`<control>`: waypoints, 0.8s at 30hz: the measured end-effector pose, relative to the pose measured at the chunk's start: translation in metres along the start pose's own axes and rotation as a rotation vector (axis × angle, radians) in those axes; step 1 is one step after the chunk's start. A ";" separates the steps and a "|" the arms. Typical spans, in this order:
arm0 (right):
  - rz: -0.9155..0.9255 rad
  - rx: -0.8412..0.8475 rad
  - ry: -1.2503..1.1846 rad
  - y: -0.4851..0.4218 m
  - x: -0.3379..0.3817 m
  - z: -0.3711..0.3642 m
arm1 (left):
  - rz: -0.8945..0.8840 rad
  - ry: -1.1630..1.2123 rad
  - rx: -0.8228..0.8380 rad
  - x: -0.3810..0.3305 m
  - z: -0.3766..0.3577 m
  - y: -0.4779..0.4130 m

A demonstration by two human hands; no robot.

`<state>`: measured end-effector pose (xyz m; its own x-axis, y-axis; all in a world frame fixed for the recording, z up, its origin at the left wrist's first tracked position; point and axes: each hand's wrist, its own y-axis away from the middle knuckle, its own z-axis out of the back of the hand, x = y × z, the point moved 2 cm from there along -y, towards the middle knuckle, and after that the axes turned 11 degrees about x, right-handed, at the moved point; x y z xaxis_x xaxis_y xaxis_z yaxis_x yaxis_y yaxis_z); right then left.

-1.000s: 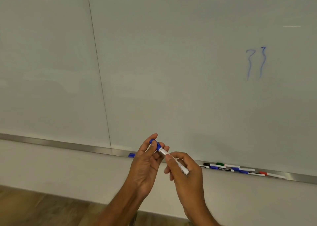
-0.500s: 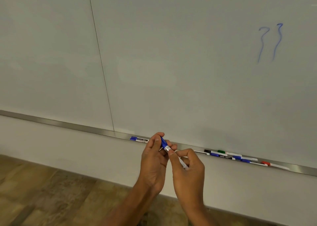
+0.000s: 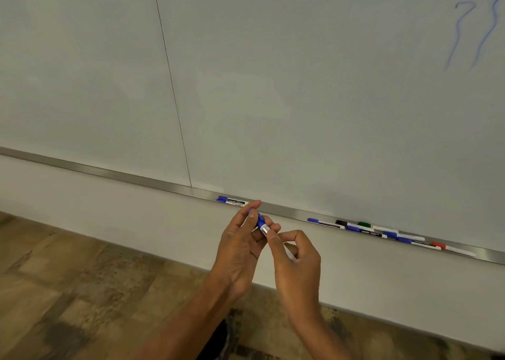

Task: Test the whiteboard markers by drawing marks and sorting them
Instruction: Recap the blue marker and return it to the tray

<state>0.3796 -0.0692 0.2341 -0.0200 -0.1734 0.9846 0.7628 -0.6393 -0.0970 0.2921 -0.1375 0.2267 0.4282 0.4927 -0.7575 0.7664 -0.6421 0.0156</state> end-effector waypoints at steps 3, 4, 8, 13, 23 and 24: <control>0.049 0.049 0.039 -0.007 -0.011 -0.003 | 0.012 -0.032 0.017 0.002 0.011 -0.002; 0.064 0.077 0.068 -0.007 -0.018 -0.005 | 0.010 -0.054 0.002 0.004 0.018 -0.003; 0.053 0.222 0.254 -0.004 -0.064 -0.018 | 0.033 -0.158 -0.088 0.023 0.061 -0.001; -0.001 0.375 0.464 0.002 -0.139 -0.046 | 0.152 -0.383 -0.166 0.066 0.136 0.011; 0.034 0.499 0.762 0.024 -0.294 -0.120 | 0.334 -0.715 -0.230 0.140 0.299 0.042; 0.043 0.501 0.801 0.025 -0.305 -0.126 | 0.343 -0.763 -0.247 0.144 0.313 0.044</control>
<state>0.3230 -0.1269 -0.0869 -0.2814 -0.7711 0.5712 0.9583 -0.2566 0.1258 0.2374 -0.2793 -0.0859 0.2846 -0.2895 -0.9139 0.7736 -0.4936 0.3973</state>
